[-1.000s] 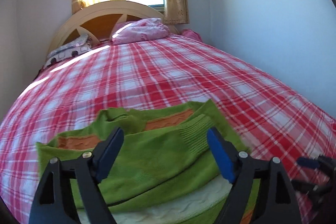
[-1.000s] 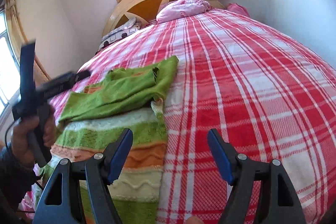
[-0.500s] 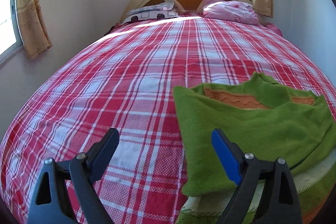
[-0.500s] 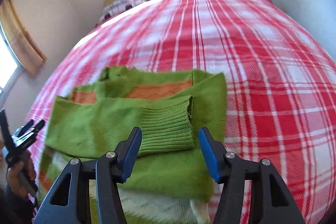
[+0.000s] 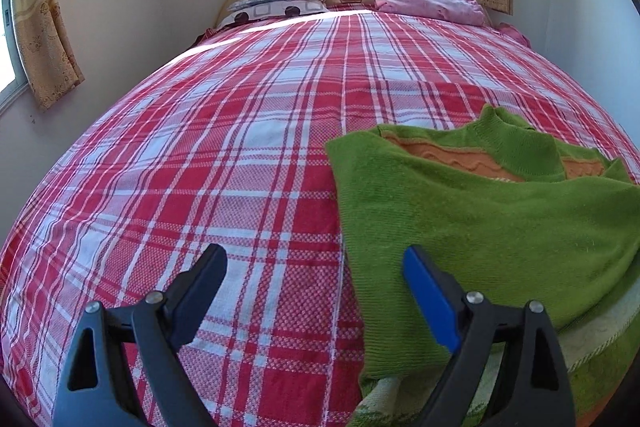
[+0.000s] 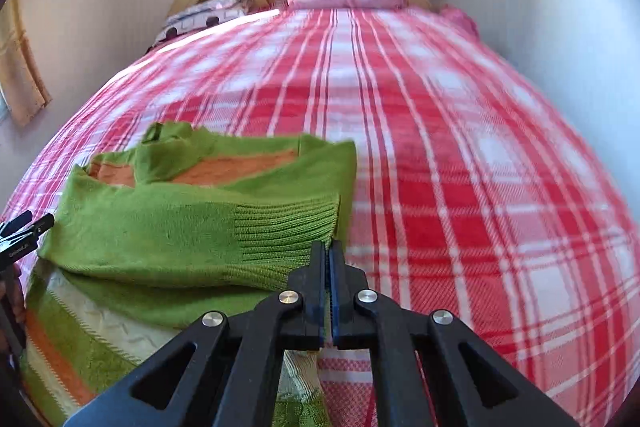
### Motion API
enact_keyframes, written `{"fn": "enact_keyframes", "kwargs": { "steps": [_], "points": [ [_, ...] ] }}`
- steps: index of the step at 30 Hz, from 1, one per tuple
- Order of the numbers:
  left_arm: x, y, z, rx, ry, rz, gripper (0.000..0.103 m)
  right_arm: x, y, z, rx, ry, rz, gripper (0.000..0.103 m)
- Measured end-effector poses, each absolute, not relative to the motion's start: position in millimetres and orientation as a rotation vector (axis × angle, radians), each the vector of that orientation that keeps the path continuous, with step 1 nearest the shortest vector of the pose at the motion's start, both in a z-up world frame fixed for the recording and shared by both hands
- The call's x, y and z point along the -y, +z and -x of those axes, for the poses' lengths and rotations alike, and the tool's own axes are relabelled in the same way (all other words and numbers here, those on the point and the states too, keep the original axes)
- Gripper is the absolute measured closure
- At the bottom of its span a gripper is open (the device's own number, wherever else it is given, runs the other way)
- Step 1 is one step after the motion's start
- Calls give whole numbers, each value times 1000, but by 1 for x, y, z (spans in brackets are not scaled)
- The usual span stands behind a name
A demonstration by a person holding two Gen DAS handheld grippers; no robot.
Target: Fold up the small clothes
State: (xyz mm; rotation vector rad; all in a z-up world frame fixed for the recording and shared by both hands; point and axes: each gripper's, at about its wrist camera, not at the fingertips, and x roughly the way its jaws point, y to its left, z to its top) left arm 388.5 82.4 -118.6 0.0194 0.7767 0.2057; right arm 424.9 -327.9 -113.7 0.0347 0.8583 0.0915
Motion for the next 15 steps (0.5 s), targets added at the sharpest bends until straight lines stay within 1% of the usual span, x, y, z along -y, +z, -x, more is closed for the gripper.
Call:
{"fn": "enact_keyframes", "kwargs": {
  "steps": [2, 3, 4, 5, 6, 7, 9, 10, 11, 12, 13, 15],
  "points": [
    [-82, -118, -389, -771, 202, -17, 11, 324, -121, -426, -891, 104, 12, 100],
    [-81, -118, -390, -772, 203, -20, 11, 323, -117, -424, -879, 93, 27, 89],
    [-81, -117, -390, -771, 204, -22, 11, 323, -112, -422, -869, 61, 48, 56],
    [-81, -115, -390, -764, 203, -24, 11, 322, -107, -419, -854, 33, 66, 39],
    [-81, -114, -391, -758, 208, -32, 11, 320, -99, -414, -814, 24, 72, 31],
    [-82, -113, -392, -754, 217, -42, 11, 315, -91, -410, -775, 42, 68, 31],
    [-82, -112, -392, -755, 217, -44, 10, 302, -82, -407, -758, 100, 87, 33],
    [-82, -113, -392, -760, 215, -43, 10, 295, -80, -408, -759, 126, 98, 36],
    [-81, -115, -392, -766, 213, -45, 10, 287, -79, -411, -767, 158, 102, 42],
    [-80, -118, -392, -774, 214, -54, 10, 282, -81, -414, -784, 185, 92, 56],
    [-79, -120, -392, -781, 217, -62, 10, 279, -85, -420, -814, 200, 75, 64],
    [-78, -124, -390, -792, 218, -66, 8, 277, -95, -428, -846, 196, 48, 71]
  ]
}}
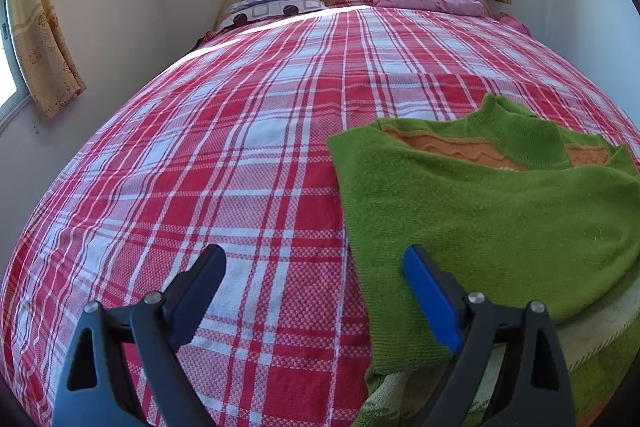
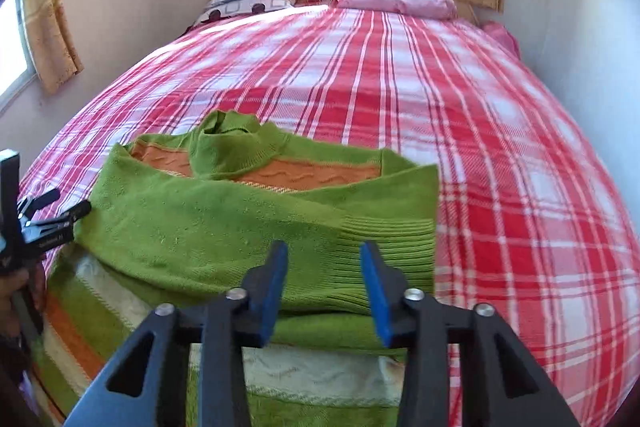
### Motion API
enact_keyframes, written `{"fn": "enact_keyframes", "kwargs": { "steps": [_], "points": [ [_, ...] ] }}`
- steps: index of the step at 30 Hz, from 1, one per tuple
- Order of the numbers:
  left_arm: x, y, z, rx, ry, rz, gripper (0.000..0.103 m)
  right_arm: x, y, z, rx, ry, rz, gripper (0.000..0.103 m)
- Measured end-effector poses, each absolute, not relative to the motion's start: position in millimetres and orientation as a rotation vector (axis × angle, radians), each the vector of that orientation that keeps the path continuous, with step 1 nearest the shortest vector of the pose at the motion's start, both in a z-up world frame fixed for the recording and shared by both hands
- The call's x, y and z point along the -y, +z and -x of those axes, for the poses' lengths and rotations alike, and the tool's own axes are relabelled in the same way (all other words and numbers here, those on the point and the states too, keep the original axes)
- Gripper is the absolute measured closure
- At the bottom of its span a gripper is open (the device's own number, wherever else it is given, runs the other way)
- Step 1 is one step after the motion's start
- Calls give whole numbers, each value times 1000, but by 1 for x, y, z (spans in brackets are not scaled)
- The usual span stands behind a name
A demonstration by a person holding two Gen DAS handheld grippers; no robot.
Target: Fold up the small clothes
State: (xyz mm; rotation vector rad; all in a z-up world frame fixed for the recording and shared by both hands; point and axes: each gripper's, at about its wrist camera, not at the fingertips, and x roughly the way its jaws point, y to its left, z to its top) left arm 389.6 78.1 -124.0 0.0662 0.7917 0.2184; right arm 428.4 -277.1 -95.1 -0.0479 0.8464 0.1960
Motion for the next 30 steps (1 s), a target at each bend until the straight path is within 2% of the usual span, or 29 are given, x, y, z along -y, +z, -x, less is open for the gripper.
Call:
{"fn": "enact_keyframes", "kwargs": {
  "steps": [4, 6, 15, 21, 30],
  "points": [
    [-78, -129, -385, -805, 227, -85, 1, 261, -128, -427, -948, 205, 68, 72],
    [-77, -132, -381, -816, 214, -106, 0, 246, -132, -413, -911, 190, 178, 72],
    [-76, -139, -376, -841, 205, -119, 0, 210, -105, -421, -873, 276, 169, 69],
    [-80, -140, -374, -847, 193, -92, 0, 158, -139, -419, -931, 330, 197, 69],
    [-90, -143, -369, -857, 171, -20, 0, 145, -117, -421, -883, 346, 195, 69]
  ]
}}
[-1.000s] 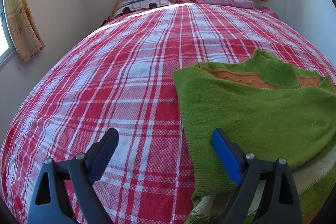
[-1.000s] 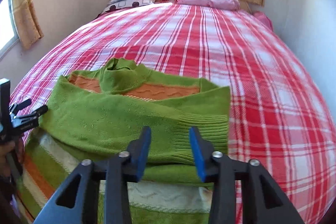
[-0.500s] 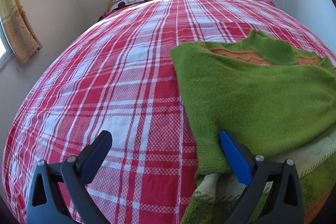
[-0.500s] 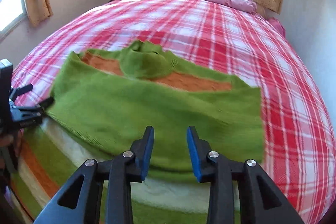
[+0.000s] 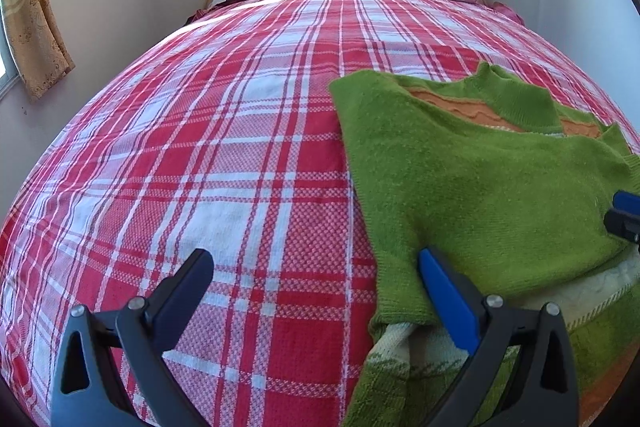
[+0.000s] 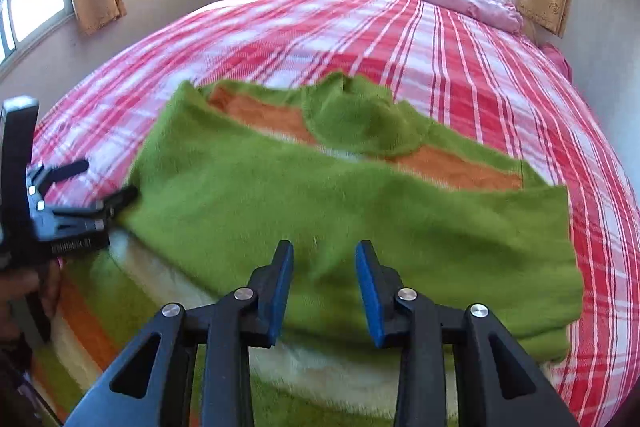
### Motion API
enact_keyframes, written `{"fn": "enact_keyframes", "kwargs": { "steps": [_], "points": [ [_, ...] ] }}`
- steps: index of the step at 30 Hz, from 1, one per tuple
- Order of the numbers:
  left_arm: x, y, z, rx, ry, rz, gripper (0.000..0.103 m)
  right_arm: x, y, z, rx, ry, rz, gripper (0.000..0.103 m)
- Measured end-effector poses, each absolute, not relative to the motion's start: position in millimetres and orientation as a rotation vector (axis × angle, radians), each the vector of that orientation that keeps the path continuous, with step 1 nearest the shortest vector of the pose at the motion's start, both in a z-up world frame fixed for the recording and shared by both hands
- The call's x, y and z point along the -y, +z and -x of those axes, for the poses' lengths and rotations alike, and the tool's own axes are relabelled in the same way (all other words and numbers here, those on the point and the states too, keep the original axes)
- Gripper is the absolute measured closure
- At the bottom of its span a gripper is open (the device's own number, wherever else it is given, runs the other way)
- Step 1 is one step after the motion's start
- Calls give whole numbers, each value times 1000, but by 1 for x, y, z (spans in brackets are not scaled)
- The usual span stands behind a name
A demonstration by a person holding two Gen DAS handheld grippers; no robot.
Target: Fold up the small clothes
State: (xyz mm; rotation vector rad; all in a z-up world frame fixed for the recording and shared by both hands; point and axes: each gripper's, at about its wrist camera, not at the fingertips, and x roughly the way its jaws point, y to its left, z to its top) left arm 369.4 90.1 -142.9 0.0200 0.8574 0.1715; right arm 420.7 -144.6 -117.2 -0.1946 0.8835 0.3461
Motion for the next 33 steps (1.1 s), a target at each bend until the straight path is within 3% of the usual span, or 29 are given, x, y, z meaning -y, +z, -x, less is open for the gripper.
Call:
{"fn": "enact_keyframes", "kwargs": {
  "steps": [8, 30, 33],
  "points": [
    [-97, -144, -367, -867, 157, 17, 0, 92, -142, -412, -853, 382, 326, 69],
    [-97, -144, -358, -853, 155, 16, 0, 106, -143, -401, -875, 418, 213, 69],
    [-97, -140, -354, -838, 159, 17, 0, 110, -139, -399, -866, 419, 202, 63]
  ]
}}
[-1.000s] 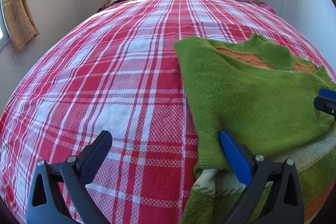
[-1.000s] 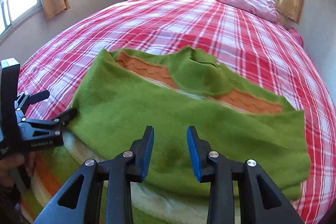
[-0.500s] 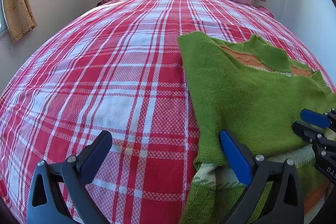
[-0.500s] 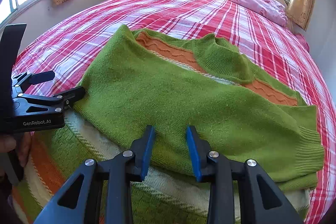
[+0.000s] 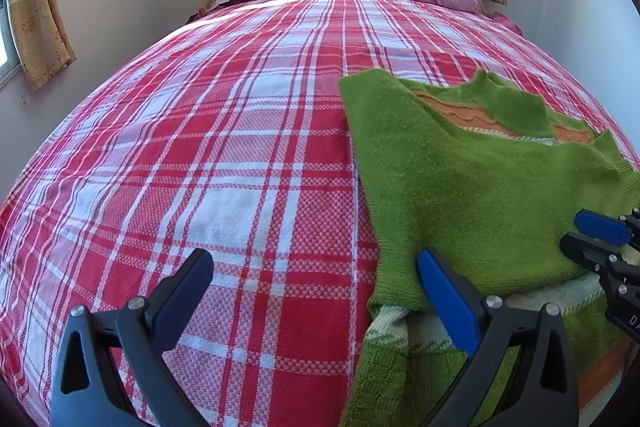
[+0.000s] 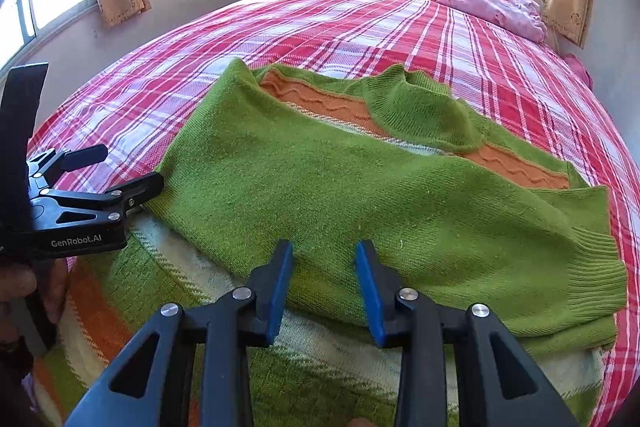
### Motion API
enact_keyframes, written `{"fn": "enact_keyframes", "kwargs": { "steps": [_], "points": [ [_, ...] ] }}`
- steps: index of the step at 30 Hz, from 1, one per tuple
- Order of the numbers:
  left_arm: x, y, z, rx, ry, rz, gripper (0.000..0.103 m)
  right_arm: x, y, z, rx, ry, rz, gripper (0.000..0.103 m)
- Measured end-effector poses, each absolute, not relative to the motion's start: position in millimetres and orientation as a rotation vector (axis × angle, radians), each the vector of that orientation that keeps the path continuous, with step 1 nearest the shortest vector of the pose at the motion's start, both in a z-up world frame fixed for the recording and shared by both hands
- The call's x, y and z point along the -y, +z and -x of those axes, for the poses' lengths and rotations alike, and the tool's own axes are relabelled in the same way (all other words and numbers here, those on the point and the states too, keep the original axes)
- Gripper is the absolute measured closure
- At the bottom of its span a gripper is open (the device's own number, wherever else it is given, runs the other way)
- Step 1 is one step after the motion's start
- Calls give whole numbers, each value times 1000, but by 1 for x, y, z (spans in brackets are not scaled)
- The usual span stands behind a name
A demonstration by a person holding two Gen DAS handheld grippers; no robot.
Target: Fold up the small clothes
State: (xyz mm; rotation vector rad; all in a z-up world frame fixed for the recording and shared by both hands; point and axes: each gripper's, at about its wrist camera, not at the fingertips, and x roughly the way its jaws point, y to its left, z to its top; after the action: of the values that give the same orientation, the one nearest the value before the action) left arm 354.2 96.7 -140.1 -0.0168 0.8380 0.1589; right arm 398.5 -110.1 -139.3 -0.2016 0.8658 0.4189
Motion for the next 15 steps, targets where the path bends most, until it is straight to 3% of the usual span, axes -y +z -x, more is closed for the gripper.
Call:
{"fn": "enact_keyframes", "kwargs": {
  "steps": [4, 15],
  "points": [
    [-95, -135, -346, -838, 156, 24, 0, 120, -132, -392, -867, 420, 167, 43],
    [-85, -117, -304, -827, 104, 12, 0, 146, -110, -351, -826, 421, 146, 43]
  ]
}}
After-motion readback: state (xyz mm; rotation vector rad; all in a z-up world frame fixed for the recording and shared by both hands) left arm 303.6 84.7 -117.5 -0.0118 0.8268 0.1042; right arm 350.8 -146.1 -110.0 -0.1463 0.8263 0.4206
